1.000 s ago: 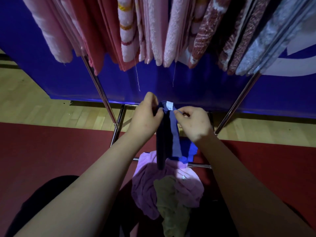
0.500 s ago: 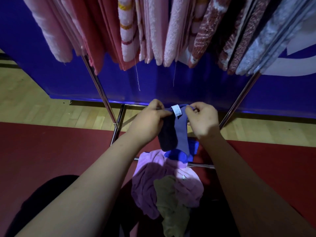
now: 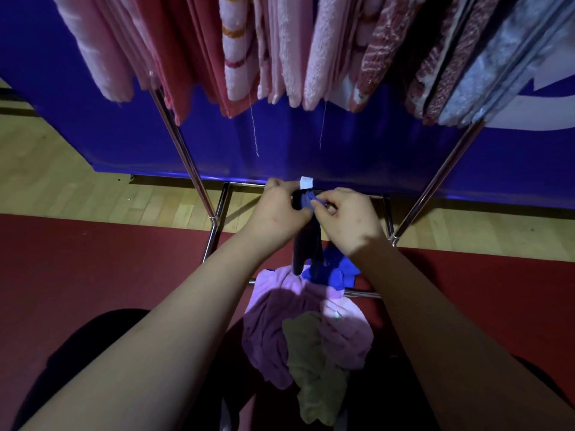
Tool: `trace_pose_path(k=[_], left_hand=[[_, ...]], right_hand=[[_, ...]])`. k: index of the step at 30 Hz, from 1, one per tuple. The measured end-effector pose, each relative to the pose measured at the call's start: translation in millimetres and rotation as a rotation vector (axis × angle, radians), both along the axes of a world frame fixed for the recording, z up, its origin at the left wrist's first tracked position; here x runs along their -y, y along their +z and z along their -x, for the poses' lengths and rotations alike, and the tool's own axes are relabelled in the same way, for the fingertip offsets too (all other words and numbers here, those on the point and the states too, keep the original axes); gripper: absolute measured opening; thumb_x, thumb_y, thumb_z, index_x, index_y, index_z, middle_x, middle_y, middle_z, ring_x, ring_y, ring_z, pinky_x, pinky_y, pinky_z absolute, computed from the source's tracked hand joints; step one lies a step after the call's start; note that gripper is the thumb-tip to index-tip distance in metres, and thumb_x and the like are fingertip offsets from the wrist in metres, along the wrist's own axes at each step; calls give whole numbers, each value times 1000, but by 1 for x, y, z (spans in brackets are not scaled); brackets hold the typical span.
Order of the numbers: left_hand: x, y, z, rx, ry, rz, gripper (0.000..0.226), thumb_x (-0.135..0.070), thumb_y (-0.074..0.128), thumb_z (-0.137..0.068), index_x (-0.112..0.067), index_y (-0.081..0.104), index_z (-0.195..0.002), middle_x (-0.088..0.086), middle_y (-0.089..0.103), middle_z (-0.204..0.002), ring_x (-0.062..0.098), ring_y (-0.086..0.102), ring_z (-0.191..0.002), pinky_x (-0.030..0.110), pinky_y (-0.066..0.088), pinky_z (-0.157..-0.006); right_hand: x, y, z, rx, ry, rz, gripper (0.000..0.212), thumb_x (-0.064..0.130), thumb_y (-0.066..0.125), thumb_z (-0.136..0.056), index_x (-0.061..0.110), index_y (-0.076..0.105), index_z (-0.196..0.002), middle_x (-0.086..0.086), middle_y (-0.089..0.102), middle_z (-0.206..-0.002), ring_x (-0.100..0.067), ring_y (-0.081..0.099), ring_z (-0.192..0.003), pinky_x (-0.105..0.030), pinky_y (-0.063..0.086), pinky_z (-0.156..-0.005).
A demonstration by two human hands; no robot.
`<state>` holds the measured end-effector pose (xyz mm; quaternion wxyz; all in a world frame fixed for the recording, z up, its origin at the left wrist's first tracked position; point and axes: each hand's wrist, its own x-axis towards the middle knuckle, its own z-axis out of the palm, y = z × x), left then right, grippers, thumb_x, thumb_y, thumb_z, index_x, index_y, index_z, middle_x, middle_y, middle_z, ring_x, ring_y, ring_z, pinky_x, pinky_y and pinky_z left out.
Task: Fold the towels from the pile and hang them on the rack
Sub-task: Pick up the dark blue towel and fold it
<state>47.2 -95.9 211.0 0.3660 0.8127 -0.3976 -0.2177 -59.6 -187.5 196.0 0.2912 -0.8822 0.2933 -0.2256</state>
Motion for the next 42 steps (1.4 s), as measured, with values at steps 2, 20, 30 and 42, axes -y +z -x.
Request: trace_pose_path(k=[2, 20, 30, 42], left_hand=[[0, 2, 1, -39, -2, -9, 40, -16, 64, -83, -18, 64, -122, 6, 47, -106, 25, 59, -104, 24, 47, -90], [3, 5, -3, -763, 262, 189, 18, 8, 52, -86, 1, 54, -102, 26, 63, -89, 35, 66, -75, 45, 61, -71], [1, -15, -17, -499, 257, 119, 56, 6, 68, -73, -19, 50, -120, 6, 66, -102, 23, 63, -82, 37, 53, -72], [-4, -23, -14, -600, 47, 182, 31, -7, 80, -77, -2, 70, -105, 10, 75, -101, 15, 70, -85, 29, 57, -80]], right_hand=[[0, -2, -1, -2, 13, 35, 15, 14, 63, -90, 4, 74, -93, -7, 57, -77, -25, 58, -72, -37, 48, -70], [5, 0, 0, -109, 145, -61, 24, 11, 69, -87, 2, 69, -110, -3, 52, -95, -14, 59, -82, -23, 46, -79], [19, 5, 5, 113, 39, -345, 17, 10, 63, -93, 6, 71, -108, -6, 69, -97, -15, 64, -85, -29, 55, -76], [23, 18, 2, 503, 16, -846, 15, 6, 50, -99, 13, 62, -105, -7, 67, -96, -14, 63, -83, -20, 55, -64]])
